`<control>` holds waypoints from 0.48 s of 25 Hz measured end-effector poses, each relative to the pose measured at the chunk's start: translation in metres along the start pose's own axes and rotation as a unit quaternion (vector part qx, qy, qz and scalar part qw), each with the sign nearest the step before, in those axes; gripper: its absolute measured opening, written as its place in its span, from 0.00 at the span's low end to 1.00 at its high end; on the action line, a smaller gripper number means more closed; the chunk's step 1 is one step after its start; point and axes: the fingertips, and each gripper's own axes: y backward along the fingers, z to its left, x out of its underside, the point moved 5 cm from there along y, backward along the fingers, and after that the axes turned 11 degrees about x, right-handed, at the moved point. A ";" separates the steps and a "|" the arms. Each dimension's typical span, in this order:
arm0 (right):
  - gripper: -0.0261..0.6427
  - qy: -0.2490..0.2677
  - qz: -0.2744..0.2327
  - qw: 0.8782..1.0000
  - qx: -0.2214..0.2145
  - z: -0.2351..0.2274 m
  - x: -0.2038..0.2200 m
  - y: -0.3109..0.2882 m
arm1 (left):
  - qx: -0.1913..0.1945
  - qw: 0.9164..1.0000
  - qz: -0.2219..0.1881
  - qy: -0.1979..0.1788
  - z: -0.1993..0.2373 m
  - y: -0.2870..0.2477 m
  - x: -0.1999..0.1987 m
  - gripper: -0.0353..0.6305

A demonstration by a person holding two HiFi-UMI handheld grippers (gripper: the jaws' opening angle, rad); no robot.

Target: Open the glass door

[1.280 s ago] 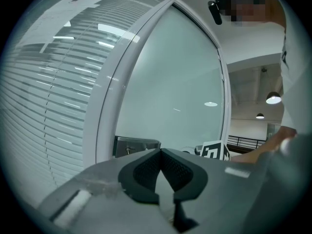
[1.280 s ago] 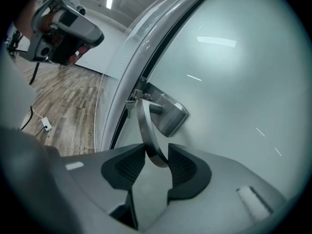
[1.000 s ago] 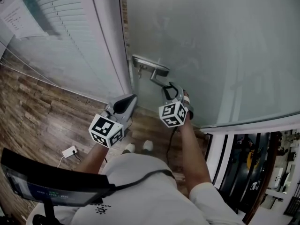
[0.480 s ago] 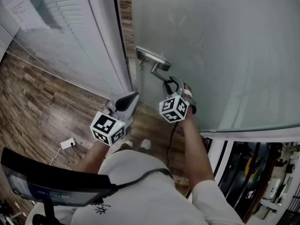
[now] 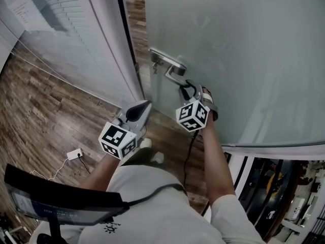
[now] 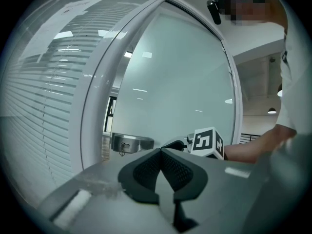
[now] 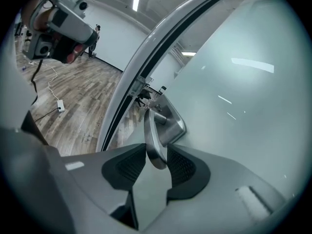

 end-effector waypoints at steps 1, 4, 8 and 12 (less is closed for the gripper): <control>0.26 -0.009 0.000 1.000 -0.003 -0.001 0.000 -0.002 | 0.002 1.000 0.001 -0.001 0.003 -0.002 -0.001 0.06; 0.26 -0.024 0.003 1.000 -0.005 -0.007 0.002 -0.009 | 0.009 1.000 0.003 0.000 0.013 -0.010 -0.003 0.06; 0.26 -0.022 0.008 1.000 0.005 -0.014 0.001 -0.021 | 0.029 1.000 0.004 -0.003 0.029 -0.028 -0.007 0.06; 0.26 -0.019 0.023 0.999 0.017 -0.001 -0.011 -0.012 | 0.069 0.998 -0.008 -0.011 0.034 -0.021 -0.009 0.06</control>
